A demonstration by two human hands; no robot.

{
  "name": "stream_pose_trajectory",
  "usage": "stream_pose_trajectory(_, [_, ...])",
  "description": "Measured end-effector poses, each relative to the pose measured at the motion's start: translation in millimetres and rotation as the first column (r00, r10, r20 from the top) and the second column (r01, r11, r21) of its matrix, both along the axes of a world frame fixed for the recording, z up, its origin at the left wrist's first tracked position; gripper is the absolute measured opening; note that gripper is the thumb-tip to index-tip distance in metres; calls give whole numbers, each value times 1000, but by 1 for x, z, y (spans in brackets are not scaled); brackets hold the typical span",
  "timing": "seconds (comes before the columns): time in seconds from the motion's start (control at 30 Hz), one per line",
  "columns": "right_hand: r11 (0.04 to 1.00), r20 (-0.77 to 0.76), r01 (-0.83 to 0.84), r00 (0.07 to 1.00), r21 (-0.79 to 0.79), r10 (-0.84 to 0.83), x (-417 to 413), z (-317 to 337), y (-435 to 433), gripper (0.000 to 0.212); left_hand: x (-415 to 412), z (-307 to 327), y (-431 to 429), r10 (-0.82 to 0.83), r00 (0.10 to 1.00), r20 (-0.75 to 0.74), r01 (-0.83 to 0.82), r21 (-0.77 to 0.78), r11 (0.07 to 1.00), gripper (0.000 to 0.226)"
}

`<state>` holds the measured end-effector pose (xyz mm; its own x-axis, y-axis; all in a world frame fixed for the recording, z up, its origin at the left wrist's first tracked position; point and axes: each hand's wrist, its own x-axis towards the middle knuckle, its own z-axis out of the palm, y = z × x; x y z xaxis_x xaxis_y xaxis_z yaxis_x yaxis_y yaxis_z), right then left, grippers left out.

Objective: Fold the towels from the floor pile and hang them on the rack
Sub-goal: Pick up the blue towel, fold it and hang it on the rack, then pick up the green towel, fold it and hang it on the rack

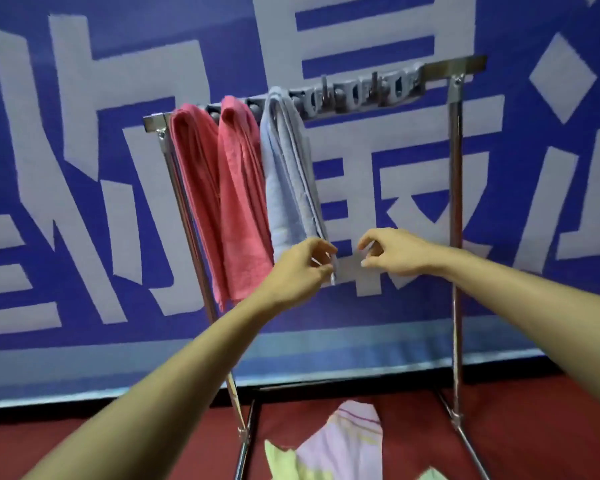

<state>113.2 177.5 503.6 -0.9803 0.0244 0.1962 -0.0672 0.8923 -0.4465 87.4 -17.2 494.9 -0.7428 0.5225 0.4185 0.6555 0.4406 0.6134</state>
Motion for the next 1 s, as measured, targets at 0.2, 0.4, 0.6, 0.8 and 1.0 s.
stream_pose_trajectory(0.2, [999,233,-27,972,46,16,28,-106,9,29,10,-115,9,-62,956,287,120,-191,974,29])
stream_pose_trajectory(0.4, [989,420,102,906,-111,-46,2,-231,39,21,-15,-222,21,-82,896,436,258,-362,896,21])
stream_pose_trajectory(0.6, [958,554,281,808,-66,-199,-10,-362,71,34,-38,-334,40,-42,829,558,317,-407,857,21])
stream_pose_trajectory(0.8, [891,654,454,671,10,-350,5,-465,105,31,-56,-417,69,14,704,710,309,-323,895,21])
stream_pose_trajectory(1.0, [790,750,611,546,-51,-373,1,-551,101,32,-64,-473,91,42,604,796,318,-289,903,18])
